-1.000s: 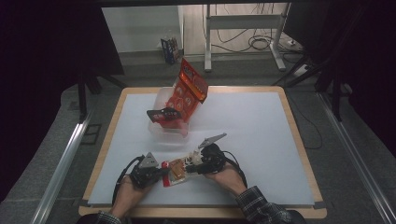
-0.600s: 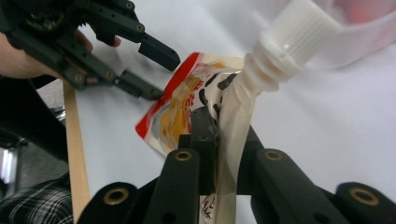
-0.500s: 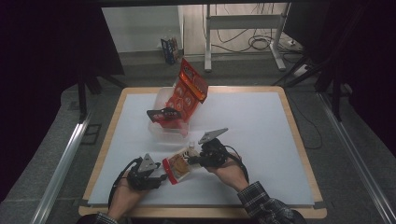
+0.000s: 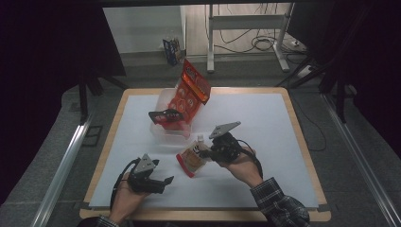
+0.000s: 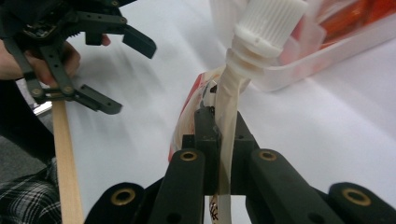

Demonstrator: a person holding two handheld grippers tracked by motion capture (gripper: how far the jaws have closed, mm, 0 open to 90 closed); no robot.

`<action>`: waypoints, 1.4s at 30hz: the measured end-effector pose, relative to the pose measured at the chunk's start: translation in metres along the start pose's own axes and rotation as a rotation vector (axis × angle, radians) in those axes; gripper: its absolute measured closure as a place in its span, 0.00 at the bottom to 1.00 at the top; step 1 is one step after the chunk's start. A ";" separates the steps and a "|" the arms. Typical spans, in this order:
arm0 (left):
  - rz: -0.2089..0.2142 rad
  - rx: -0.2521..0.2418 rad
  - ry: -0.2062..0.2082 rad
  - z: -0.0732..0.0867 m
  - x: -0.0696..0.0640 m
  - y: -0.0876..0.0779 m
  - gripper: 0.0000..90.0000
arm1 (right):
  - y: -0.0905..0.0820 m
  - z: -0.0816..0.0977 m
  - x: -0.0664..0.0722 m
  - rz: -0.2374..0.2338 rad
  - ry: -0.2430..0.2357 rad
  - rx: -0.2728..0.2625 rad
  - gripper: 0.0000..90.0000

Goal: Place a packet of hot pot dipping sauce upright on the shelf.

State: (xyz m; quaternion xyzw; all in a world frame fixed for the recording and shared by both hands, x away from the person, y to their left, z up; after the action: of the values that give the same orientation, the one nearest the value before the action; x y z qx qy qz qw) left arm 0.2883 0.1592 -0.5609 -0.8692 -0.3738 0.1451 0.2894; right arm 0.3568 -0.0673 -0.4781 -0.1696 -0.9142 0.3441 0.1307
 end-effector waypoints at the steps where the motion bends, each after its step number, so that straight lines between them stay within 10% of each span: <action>1: 0.002 -0.005 -0.001 0.000 0.000 -0.001 0.13 | -0.002 -0.001 -0.001 0.005 -0.001 -0.001 0.95; 25: 0.020 -0.060 0.049 -0.002 -0.002 -0.004 0.02 | -0.036 -0.039 -0.033 0.114 -0.055 -0.011 0.95; 42: 0.041 -0.071 0.083 -0.002 -0.004 -0.004 0.00 | -0.014 -0.076 -0.034 0.087 -0.137 0.006 0.96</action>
State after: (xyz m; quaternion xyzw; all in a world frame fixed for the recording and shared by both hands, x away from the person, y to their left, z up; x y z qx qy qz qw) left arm 0.2841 0.1574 -0.5572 -0.8916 -0.3485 0.1017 0.2707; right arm 0.4118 -0.0463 -0.4172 -0.1849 -0.9117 0.3630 0.0530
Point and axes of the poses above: each handheld gripper's, and its own axes: y roughly forward along the jaws, z roughly out of its underside, x roughly to its left, the point moved 5 cm from there along y, roughly forward along the jaws, and after that the axes turned 1 degree about -z, right-handed, at the moved point
